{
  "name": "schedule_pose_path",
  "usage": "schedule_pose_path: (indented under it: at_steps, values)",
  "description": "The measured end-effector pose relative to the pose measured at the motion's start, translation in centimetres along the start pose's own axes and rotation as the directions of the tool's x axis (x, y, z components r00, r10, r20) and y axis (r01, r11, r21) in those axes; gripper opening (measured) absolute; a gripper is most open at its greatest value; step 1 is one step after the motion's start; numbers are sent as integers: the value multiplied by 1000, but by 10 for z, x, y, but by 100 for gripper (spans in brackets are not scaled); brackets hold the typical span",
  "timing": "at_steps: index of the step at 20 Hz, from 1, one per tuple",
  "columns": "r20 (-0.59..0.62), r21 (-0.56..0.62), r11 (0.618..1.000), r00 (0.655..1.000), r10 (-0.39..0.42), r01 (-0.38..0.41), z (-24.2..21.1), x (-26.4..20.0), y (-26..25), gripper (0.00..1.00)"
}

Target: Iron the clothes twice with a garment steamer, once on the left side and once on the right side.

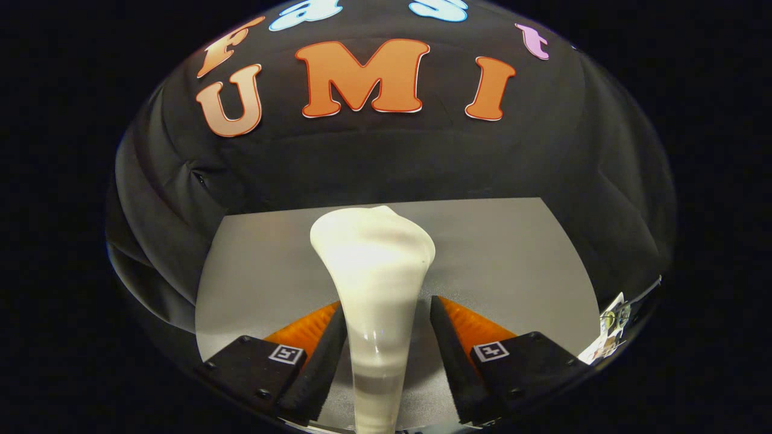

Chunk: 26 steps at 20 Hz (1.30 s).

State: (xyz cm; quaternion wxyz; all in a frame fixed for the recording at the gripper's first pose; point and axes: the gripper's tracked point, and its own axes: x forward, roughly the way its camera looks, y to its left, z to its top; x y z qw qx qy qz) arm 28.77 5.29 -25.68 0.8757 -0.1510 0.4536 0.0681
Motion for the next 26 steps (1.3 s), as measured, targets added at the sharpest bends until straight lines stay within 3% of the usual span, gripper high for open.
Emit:
schedule_pose_path:
  at_steps: [9, 12, 14, 17, 20, 26]
  values:
    - [-23, 7, 1000, 999, 26, -26, -3, 3, 9, 61]
    - [11, 56, 996, 997, 76, -76, -3, 0, 20, 56]
    - [71, 74, 996, 996, 46, -51, 6, -6, 11, 51]
    - [217, 147, 989, 976, -4, -29, 25, -38, -4, 48]
    - [338, 165, 986, 939, -59, 2, 23, -100, -7, 47]
    - [474, 176, 984, 878, -70, -16, -9, -207, 63, 46]
